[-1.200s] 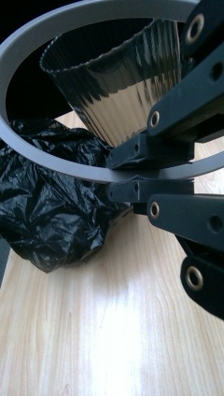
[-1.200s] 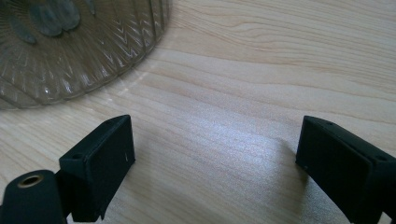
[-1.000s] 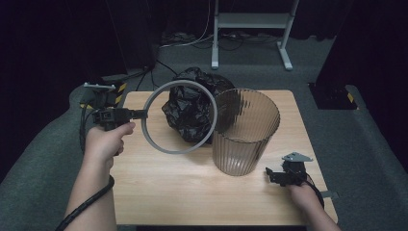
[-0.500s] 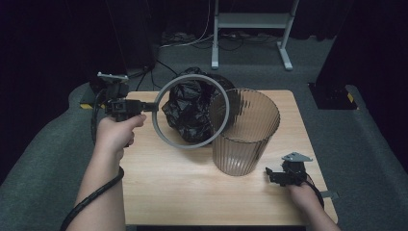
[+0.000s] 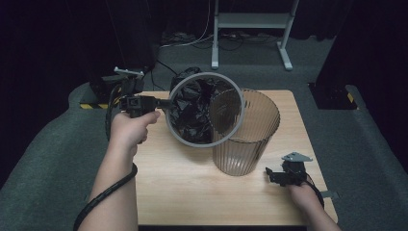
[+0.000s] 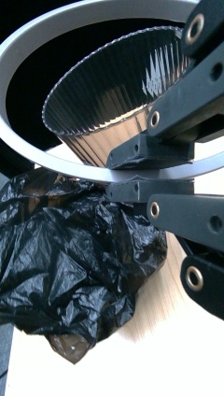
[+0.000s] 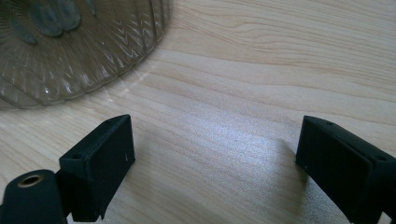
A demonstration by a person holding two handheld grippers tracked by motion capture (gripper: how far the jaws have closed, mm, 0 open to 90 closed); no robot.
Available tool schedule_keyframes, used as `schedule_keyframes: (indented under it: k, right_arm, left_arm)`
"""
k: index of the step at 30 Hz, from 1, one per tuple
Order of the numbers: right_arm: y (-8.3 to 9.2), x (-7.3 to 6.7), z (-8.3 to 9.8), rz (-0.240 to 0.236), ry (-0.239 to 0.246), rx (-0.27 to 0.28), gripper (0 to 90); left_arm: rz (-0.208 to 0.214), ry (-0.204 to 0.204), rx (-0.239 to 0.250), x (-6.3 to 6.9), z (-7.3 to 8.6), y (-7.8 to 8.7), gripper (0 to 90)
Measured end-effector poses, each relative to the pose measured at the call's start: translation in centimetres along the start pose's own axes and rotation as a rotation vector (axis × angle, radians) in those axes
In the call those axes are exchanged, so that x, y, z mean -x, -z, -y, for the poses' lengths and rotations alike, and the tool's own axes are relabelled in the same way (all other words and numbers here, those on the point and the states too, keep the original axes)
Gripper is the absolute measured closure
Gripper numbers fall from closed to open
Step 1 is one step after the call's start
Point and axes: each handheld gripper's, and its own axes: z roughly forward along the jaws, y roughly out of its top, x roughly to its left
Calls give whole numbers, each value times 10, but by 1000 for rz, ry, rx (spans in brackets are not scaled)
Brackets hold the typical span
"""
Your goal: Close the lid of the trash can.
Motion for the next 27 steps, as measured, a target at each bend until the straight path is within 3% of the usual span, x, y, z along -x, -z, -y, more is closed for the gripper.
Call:
schedule_keyframes:
  k: [11,27]
  right_arm:
    - [0,0,0,-2,0,0,108]
    - [0,0,0,-3,-1,0,111]
  left_arm:
    - [5,-27,-16,17,-8,-12,835]
    - [12,-81,-36,54,-29,-39,835]
